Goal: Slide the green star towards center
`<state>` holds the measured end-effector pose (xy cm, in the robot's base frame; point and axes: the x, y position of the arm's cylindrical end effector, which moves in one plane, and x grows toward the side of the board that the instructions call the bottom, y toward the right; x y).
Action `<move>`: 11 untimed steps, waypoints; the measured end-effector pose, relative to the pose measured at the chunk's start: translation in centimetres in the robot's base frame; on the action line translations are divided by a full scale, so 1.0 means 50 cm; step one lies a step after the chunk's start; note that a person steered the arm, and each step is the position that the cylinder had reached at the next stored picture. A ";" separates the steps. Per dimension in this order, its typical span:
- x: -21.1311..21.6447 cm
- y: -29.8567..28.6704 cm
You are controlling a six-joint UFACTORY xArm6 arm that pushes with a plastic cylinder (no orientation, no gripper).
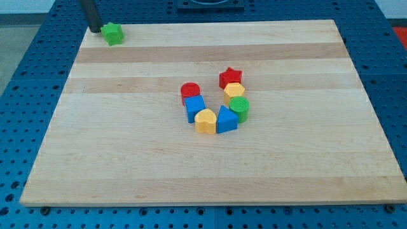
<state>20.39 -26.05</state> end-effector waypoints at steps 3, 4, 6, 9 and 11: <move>0.023 0.092; 0.028 0.072; 0.060 0.055; 0.113 0.097; 0.117 0.205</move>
